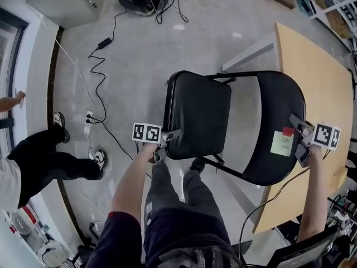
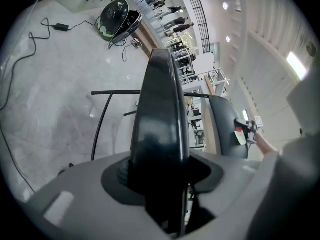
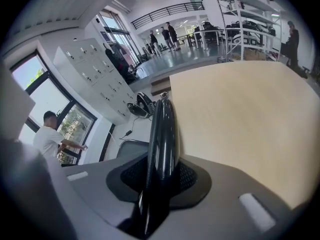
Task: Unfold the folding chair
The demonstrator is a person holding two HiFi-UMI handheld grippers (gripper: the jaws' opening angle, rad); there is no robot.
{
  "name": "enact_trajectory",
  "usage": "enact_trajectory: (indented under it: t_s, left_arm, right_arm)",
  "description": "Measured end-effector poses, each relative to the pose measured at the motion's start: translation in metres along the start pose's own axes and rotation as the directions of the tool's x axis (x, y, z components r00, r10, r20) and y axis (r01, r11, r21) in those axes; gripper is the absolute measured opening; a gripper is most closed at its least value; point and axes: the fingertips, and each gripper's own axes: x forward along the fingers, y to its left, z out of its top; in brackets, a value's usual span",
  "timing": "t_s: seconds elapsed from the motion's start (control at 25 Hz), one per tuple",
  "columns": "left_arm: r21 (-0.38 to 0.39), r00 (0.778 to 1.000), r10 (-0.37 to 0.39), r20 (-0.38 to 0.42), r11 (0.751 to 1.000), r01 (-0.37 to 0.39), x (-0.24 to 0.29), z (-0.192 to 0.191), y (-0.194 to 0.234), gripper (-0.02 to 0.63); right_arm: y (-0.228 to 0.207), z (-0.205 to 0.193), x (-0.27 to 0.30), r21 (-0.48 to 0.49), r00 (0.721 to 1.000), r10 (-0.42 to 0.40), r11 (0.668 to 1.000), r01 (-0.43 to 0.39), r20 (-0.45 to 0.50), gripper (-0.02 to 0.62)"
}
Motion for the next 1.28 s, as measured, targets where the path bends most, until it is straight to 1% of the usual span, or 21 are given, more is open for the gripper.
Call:
enact_trajectory:
  t_s: [0.12,0.2,0.24,0.36,0.4,0.44,0.52,0.56,0.6,0.72,0.92,1.04,1.12,1.16,1.24,1.28]
  left_arm:
    - [-0.019,1.0,-0.013,0.02,1.0,0.014,-0.008,-0.007,0.025,0.219]
    - [-0.032,0.999,-0.024,0.036,0.999,0.025,-0.009,-0.012,0.035,0.222]
    - [-0.037,0.999,-0.03,0.04,0.999,0.032,-0.009,-0.014,0.037,0.224]
    - [-0.039,0.998,-0.042,0.039,0.998,0.044,-0.011,-0.015,0.042,0.229]
    - [-0.037,0.998,-0.043,0.039,0.998,0.044,-0.012,-0.014,0.046,0.233]
    - [-0.037,0.998,-0.043,0.041,0.998,0.045,-0.015,-0.013,0.052,0.236]
    - [-0.037,0.998,-0.049,0.047,0.998,0.051,-0.019,-0.013,0.065,0.241]
    - [-0.038,0.997,-0.054,0.047,0.998,0.055,-0.02,-0.013,0.069,0.241]
    - [-0.038,0.997,-0.057,0.046,0.998,0.059,-0.02,-0.013,0.073,0.244]
    - [-0.038,0.997,-0.056,0.047,0.998,0.058,-0.024,-0.011,0.083,0.253]
    - [-0.042,0.997,-0.044,0.057,0.998,0.046,-0.029,-0.009,0.1,0.271]
    - [-0.046,0.997,-0.051,0.05,0.998,0.053,-0.029,-0.008,0.1,0.277]
    - [-0.048,0.998,-0.042,0.05,0.998,0.045,-0.031,-0.006,0.108,0.283]
    - [-0.048,0.998,-0.031,0.055,0.998,0.034,-0.034,-0.006,0.117,0.29]
    - [-0.055,0.997,-0.012,0.074,0.998,0.016,-0.036,-0.008,0.132,0.299]
    - [-0.06,0.996,-0.01,0.084,0.998,0.015,-0.033,-0.009,0.132,0.302]
  right_arm:
    - [0.018,-0.003,0.015,-0.022,1.0,0.015,1.0,-0.015,-0.016,0.087]
    - [0.023,-0.003,0.02,-0.038,1.0,0.016,0.999,-0.017,-0.025,0.089]
    - [0.022,-0.003,0.019,-0.041,0.999,0.008,0.999,-0.009,-0.031,0.089]
    - [0.014,-0.003,0.011,-0.026,0.997,-0.061,0.998,0.06,-0.055,0.086]
    - [0.017,-0.004,0.013,-0.02,0.997,-0.054,0.998,0.053,-0.057,0.086]
    - [0.024,-0.005,0.018,-0.011,0.998,-0.015,1.0,0.014,-0.056,0.085]
    - [0.048,-0.006,0.032,0.012,0.993,0.106,0.994,-0.106,-0.05,0.081]
    - [0.055,-0.007,0.036,0.019,0.989,0.141,0.99,-0.141,-0.05,0.081]
    - [0.059,-0.007,0.038,0.02,0.987,0.154,0.988,-0.153,-0.052,0.081]
    - [0.063,-0.008,0.042,0.007,0.988,0.145,0.989,-0.144,-0.062,0.081]
    - [0.078,-0.009,0.05,0.026,0.981,0.173,0.985,-0.172,-0.087,0.075]
    - [0.078,-0.007,0.046,0.03,0.983,0.16,0.987,-0.158,-0.088,0.074]
    - [0.08,-0.009,0.049,0.03,0.983,0.158,0.987,-0.156,-0.094,0.074]
    - [0.081,-0.01,0.054,0.018,0.982,0.158,0.987,-0.157,-0.102,0.074]
    - [0.081,-0.01,0.062,-0.049,0.981,0.144,0.987,-0.151,-0.132,0.074]
    - [0.08,-0.007,0.063,-0.076,0.98,0.14,0.985,-0.152,-0.144,0.071]
